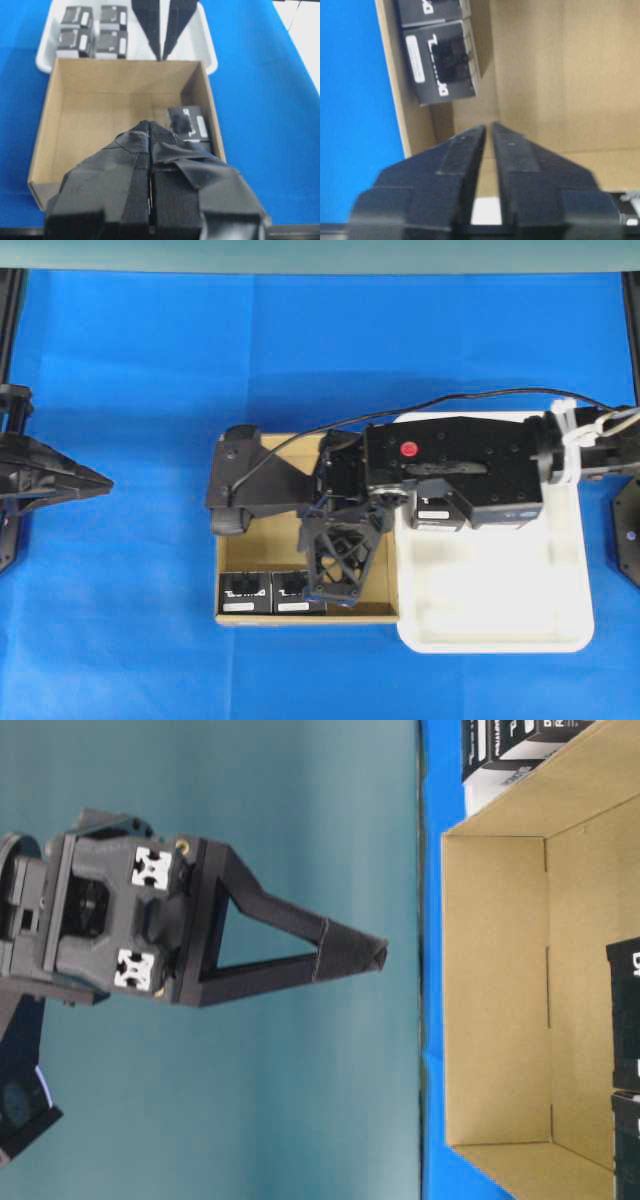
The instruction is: Pick the box from inside the cardboard box.
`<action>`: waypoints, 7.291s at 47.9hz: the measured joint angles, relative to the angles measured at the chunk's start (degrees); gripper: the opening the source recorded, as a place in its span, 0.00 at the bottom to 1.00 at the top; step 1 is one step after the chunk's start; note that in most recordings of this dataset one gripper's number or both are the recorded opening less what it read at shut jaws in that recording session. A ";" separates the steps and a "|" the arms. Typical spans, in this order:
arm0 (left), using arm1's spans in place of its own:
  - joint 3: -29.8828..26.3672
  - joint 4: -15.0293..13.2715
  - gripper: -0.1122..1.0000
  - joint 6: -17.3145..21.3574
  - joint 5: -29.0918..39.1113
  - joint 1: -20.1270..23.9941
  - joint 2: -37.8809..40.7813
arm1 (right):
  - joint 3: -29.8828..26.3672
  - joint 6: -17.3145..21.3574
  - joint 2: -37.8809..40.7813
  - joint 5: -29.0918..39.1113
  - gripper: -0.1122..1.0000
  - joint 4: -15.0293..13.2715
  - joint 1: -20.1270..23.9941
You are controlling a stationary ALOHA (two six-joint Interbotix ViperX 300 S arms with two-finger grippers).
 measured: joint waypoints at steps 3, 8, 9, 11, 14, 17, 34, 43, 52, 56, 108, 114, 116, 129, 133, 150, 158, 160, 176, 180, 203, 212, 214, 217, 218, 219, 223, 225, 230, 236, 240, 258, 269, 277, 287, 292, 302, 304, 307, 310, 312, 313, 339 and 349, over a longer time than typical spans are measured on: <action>-0.09 0.00 0.04 0.00 0.53 0.00 -0.35 | -0.88 -0.09 0.70 0.09 0.42 0.00 0.00; -0.18 0.00 0.04 -0.09 1.32 0.00 -1.14 | -2.11 -0.09 1.85 0.18 0.60 0.09 0.00; -0.26 0.00 0.04 -0.09 1.49 0.00 -1.32 | -2.29 -0.09 2.02 0.26 0.64 0.18 0.00; -0.26 0.09 0.04 -0.09 1.58 0.00 -1.49 | -2.55 -0.09 2.46 0.26 0.73 0.44 0.00; -0.26 0.09 0.04 -0.09 1.67 0.00 -1.58 | -2.81 -0.18 2.90 0.35 0.86 0.88 -0.09; -0.26 0.09 0.04 -0.18 1.67 0.00 -1.58 | -2.81 -0.53 3.08 0.26 0.96 1.32 -0.18; -0.35 0.09 0.04 -0.18 1.67 -0.88 -1.58 | -2.81 -5.01 3.78 0.09 1.00 4.66 -1.41; -0.35 0.00 0.04 -0.26 1.67 -0.88 -1.58 | -2.81 -4.92 5.19 -0.35 1.00 7.03 -1.58; -0.35 0.09 0.04 -0.26 1.67 -1.05 -1.58 | -2.46 -4.92 7.91 -3.16 1.00 7.47 -1.58; -0.35 0.09 0.04 -0.26 1.67 -0.97 -1.58 | -2.20 -4.92 8.96 -4.75 1.00 7.47 -1.58; -0.88 0.00 0.04 -0.35 1.76 -1.14 -3.16 | 2.72 -4.66 10.90 -13.10 1.00 12.39 -1.41; -0.88 0.00 0.04 -0.35 1.76 -1.14 -3.16 | 3.60 -4.57 10.99 -13.62 1.00 12.48 -1.41; -0.88 0.00 0.04 -0.35 1.76 -1.14 -3.16 | 4.04 -4.31 10.90 -13.97 1.00 12.48 -1.41; -0.88 0.09 0.04 -0.35 1.76 -1.14 -3.16 | 5.80 -3.78 10.55 -15.47 1.00 12.74 -1.67; -0.88 0.09 0.04 -0.35 1.76 -1.05 -3.16 | 6.15 -3.69 10.37 -15.29 1.00 12.74 -1.93; -0.88 0.09 0.04 -0.44 1.76 -1.14 -3.16 | 6.68 -4.22 9.84 -13.97 1.00 11.95 -3.43; -0.88 0.09 0.04 -1.14 1.76 -1.14 -3.16 | 6.86 -4.39 9.58 -13.54 1.00 10.99 -4.31; -0.88 0.00 0.04 -1.67 1.76 -1.05 -3.25 | 6.94 -4.39 9.49 -13.54 1.00 10.81 -4.57; -0.88 0.00 0.04 -2.64 1.67 -1.14 -3.25 | 7.47 -6.59 9.14 -13.54 1.00 9.76 -7.21; -0.88 0.00 0.04 -2.64 1.76 -1.14 -3.16 | 7.56 -7.12 9.05 -13.45 1.00 9.67 -7.91; -0.88 0.09 0.04 -2.64 1.76 -1.14 -3.16 | 7.65 -8.17 8.88 -13.45 1.00 9.67 -11.25; -0.88 0.00 0.04 -2.64 1.76 -1.14 -3.16 | 7.73 -8.17 8.70 -13.45 1.00 9.58 -11.78; -0.88 0.09 0.04 -2.64 1.76 -1.14 -3.16 | 7.73 -8.17 8.61 -13.45 1.00 9.49 -11.87; -0.88 0.00 0.04 -2.64 1.76 -1.14 -3.16 | 7.82 -8.26 8.53 -13.45 1.00 9.49 -11.95; -0.88 0.09 0.04 -2.64 1.76 -1.14 -3.25 | 7.82 -8.26 8.44 -13.54 1.00 9.49 -11.95; -0.88 0.00 0.04 -2.55 1.76 -1.14 -3.16 | 7.91 -8.26 8.35 -13.45 1.00 9.40 -12.04; -0.88 0.09 0.04 -2.64 1.76 -1.14 -3.16 | 7.91 -8.35 8.00 -13.45 1.00 9.32 -12.04; -0.88 0.00 0.04 -2.64 1.76 -1.14 -3.16 | 7.91 -8.35 7.73 -13.45 1.00 9.32 -12.04; -0.88 0.09 0.04 -2.64 1.76 -1.14 -3.16 | 7.91 -8.26 7.03 -13.45 1.00 9.23 -12.04; -0.88 0.09 0.04 -2.64 1.76 -1.14 -3.16 | 7.38 -8.35 5.54 -13.36 1.00 9.14 -11.78; -0.88 0.00 0.04 -2.64 1.76 -1.14 -3.16 | 6.50 -8.35 4.92 -13.18 1.00 9.14 -11.43; -0.88 0.00 0.04 -2.64 1.76 -1.14 -3.16 | -4.92 -10.99 0.70 1.76 1.00 9.32 -10.90; -0.88 0.09 0.04 -2.64 1.76 -1.14 -3.16 | -13.71 -14.68 0.18 12.39 1.00 9.32 -9.93; -0.88 0.09 0.04 -2.72 1.76 -1.14 -3.25 | -18.28 -15.03 0.79 18.46 1.00 9.32 -9.14; -0.88 0.09 0.04 -2.72 1.76 -1.14 -3.25 | -20.92 -15.12 1.05 20.48 1.00 8.96 -9.14; -0.88 0.09 0.04 -2.72 1.76 -1.14 -3.25 | -20.92 -15.38 1.23 20.30 1.00 8.79 -9.23; -0.88 0.09 0.04 -2.72 1.76 -1.14 -3.25 | -17.05 -17.58 1.14 15.47 1.00 4.66 -9.14; -0.88 0.09 0.04 -2.72 1.76 -1.14 -3.25 | -15.21 -18.46 1.05 13.80 1.00 3.43 -9.14; -0.88 0.00 0.04 -2.72 1.76 -1.14 -3.25 | -12.30 -19.51 1.05 10.81 1.00 1.85 -9.14; -0.88 0.09 0.04 -2.72 1.76 -1.05 -3.25 | -9.58 -19.95 1.14 8.35 1.00 1.41 -9.05; -0.88 0.09 0.04 -2.72 1.76 -1.14 -3.25 | -7.91 -19.95 1.23 6.59 1.00 1.41 -8.96; -0.88 0.09 0.04 -2.72 1.76 -1.14 -3.25 | -7.12 -19.86 1.23 5.98 1.00 1.41 -8.96; -0.88 0.09 0.04 -2.72 1.76 -1.23 -2.46 | 5.54 -19.95 2.81 -8.00 1.00 1.41 -7.73; -0.88 0.09 0.04 -2.64 1.76 -1.23 -2.46 | 7.38 -19.95 3.96 -10.72 1.00 1.32 -7.65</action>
